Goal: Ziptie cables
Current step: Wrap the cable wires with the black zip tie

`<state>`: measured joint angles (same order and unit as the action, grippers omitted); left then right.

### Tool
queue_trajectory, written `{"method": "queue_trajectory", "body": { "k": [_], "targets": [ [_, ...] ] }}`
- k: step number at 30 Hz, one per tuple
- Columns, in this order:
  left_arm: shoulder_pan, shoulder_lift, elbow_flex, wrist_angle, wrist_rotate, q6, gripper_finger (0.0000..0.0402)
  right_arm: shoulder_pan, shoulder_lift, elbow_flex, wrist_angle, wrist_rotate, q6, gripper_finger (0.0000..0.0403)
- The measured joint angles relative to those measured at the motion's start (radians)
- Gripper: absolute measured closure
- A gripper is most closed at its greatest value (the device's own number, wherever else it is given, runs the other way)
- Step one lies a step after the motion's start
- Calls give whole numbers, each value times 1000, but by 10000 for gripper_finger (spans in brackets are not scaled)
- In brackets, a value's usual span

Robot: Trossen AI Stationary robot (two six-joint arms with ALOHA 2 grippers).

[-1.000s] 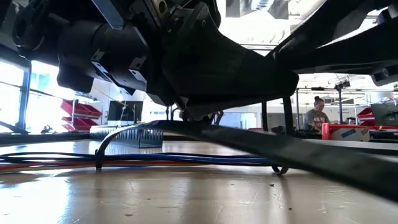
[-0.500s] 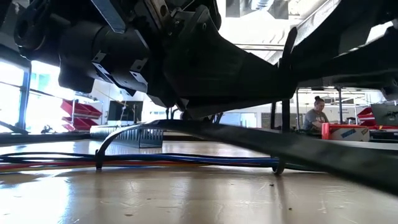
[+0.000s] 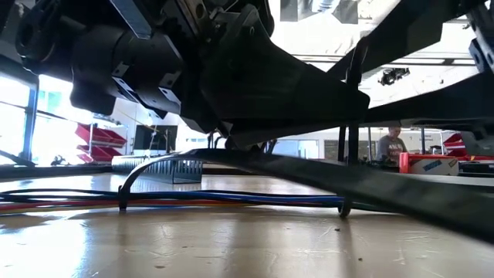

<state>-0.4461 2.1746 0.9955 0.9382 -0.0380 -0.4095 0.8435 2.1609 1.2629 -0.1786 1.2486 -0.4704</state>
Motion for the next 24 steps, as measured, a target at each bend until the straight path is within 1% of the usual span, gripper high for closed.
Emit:
{"method": "queue_trajectory", "body": {
  "k": [3, 5, 8, 12, 17, 20, 24],
  "targets": [
    [-1, 0, 0, -1, 0, 0, 402, -1, 0, 0, -13, -1, 2, 283],
    [-1, 0, 0, -2, 0, 0, 402, -1, 0, 0, -16, -2, 3, 302],
    [-1, 0, 0, -3, 0, 0, 402, -6, 0, 0, -50, -10, 48, 340],
    [-1, 0, 0, -3, 0, 0, 402, -15, 0, 0, -103, -55, 111, 392],
    [-1, 0, 0, -3, -5, -8, 402, -19, -1, 0, -86, -63, 103, 401],
    [-2, 0, 0, -2, -12, -26, 402, -15, -1, 0, -66, -40, 65, 402],
    [0, 0, 0, -2, -10, -32, 402, -11, -1, 0, -14, -45, -15, 403]
  ]
}}
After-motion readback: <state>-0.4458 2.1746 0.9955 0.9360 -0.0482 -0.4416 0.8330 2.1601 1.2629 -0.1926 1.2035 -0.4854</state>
